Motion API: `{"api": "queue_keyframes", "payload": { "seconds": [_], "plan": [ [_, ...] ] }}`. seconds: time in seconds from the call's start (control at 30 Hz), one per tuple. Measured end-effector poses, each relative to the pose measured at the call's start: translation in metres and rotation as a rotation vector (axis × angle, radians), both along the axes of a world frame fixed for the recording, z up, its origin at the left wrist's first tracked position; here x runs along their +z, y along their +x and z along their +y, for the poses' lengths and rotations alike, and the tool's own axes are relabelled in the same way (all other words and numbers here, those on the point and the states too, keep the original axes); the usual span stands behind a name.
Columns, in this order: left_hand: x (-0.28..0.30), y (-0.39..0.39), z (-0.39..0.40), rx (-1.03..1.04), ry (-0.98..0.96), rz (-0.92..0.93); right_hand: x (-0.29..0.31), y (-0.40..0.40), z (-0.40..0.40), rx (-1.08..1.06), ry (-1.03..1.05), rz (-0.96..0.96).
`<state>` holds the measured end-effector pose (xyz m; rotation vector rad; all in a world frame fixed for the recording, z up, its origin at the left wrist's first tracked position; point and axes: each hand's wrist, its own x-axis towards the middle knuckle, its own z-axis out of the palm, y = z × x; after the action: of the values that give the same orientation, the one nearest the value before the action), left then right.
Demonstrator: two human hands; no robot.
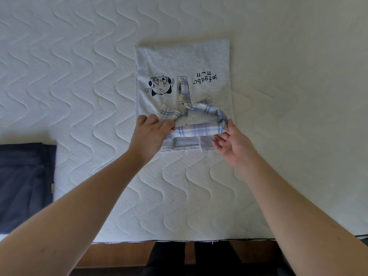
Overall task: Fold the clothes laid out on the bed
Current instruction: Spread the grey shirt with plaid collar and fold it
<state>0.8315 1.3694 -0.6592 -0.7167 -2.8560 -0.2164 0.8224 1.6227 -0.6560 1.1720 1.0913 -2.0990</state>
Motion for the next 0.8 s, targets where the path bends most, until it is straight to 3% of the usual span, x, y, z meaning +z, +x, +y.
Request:
{"api": "queue_keyframes", "payload": {
  "seconds": [0.1,0.23,0.43,0.6,0.7,0.8],
  "plan": [
    [0.002,-0.005,-0.007,-0.131,-0.015,-0.012,0.003,-0.003,-0.001,0.068,0.115,-0.003],
    [0.002,-0.009,-0.013,-0.282,-0.076,-0.118,0.001,-0.003,0.003,0.144,0.279,0.131],
    [0.008,-0.009,-0.016,-0.117,-0.032,0.030,-0.001,-0.003,0.007,0.012,-0.051,0.154],
    [-0.006,0.016,-0.017,-0.072,0.011,-0.010,-0.010,0.003,0.006,0.064,-0.057,0.059],
    [-0.016,0.033,-0.009,-0.036,0.022,-0.123,-0.017,0.007,0.006,0.174,0.179,0.002],
    [-0.025,0.046,0.002,-0.037,0.011,-0.189,-0.022,0.019,0.002,0.407,0.659,0.218]
  ]
}}
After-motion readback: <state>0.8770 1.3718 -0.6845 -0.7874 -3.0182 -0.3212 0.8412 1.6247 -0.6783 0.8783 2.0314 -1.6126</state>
